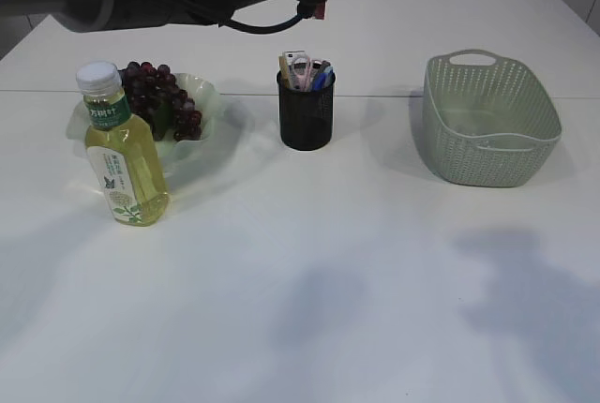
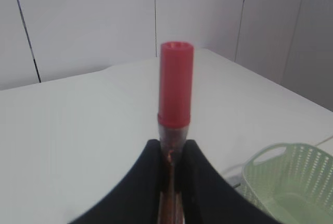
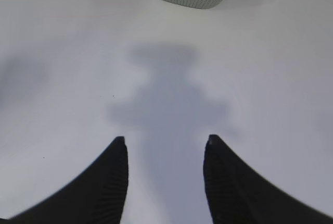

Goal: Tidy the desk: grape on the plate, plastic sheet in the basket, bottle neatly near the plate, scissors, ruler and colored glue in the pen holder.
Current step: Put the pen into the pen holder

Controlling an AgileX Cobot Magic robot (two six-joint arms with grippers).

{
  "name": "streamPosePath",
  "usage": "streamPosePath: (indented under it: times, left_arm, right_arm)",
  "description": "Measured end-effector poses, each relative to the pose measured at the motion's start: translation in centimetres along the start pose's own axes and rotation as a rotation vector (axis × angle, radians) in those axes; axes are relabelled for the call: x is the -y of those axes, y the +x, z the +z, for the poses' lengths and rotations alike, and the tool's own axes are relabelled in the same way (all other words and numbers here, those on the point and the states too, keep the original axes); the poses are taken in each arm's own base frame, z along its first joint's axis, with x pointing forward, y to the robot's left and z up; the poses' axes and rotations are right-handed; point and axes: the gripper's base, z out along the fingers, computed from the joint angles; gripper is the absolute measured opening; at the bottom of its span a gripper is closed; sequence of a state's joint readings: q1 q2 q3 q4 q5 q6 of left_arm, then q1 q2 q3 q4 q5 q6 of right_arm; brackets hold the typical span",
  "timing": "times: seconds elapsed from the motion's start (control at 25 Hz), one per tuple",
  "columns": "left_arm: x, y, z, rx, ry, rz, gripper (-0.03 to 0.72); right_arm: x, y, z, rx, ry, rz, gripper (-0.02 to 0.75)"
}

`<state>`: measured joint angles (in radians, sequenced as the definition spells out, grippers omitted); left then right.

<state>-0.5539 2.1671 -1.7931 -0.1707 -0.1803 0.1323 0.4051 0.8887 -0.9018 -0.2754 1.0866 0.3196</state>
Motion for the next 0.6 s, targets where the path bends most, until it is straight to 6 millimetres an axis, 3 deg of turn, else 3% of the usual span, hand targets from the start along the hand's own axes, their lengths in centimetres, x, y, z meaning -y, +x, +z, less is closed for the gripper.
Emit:
streamPosePath:
  times: [0.6]
  left_arm:
    - [-1.9, 3.4, 1.6, 0.026, -0.061, -0.059, 0.073]
  right_arm:
    - [0.0, -0.2, 0.0, 0.018, 0.001, -0.002, 0.382]
